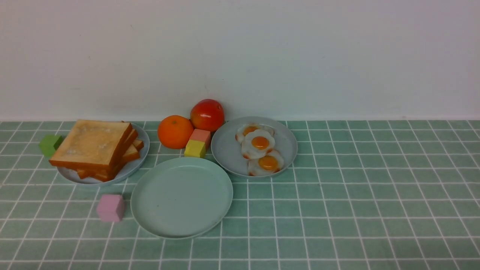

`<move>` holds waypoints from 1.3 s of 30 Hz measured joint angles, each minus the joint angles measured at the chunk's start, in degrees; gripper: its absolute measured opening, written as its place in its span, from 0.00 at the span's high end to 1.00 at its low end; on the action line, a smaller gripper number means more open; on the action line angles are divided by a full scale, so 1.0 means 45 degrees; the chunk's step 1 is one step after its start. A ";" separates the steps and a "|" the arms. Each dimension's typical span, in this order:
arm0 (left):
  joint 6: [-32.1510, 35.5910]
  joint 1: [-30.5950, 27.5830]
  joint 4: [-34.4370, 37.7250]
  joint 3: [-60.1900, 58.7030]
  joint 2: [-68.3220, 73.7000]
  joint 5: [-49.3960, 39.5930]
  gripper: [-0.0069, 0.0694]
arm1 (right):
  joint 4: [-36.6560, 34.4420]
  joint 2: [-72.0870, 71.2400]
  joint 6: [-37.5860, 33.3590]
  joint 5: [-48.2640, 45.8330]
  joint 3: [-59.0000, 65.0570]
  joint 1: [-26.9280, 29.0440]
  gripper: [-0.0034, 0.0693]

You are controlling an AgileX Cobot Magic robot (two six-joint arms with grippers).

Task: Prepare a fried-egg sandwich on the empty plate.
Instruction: Use the left arm to grab a slice of bread

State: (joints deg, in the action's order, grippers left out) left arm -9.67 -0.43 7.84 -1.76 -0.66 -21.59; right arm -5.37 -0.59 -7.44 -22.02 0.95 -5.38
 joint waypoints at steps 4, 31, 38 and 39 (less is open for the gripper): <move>0.0027 0.0000 -0.0027 0.0000 0.0000 0.0225 0.60 | 0.0000 0.0000 0.0000 0.0000 0.0000 0.0000 0.62; 0.0174 0.0401 0.3063 0.6524 0.5206 -0.2298 0.93 | -0.1978 0.0000 0.1023 0.0630 0.0095 0.0000 0.62; 0.1647 0.0429 0.2449 1.0066 1.1300 -0.5648 0.93 | -0.5861 0.0000 0.2363 0.2813 0.0112 0.0000 0.62; 0.1878 0.0440 0.2395 1.0443 1.2188 -0.5494 0.93 | -0.6237 0.0000 0.2390 0.3076 0.0112 0.0000 0.62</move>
State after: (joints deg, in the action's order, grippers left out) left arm -1.22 1.55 18.62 45.24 54.19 -46.32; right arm -33.44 -0.59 3.31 -8.18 1.45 -5.38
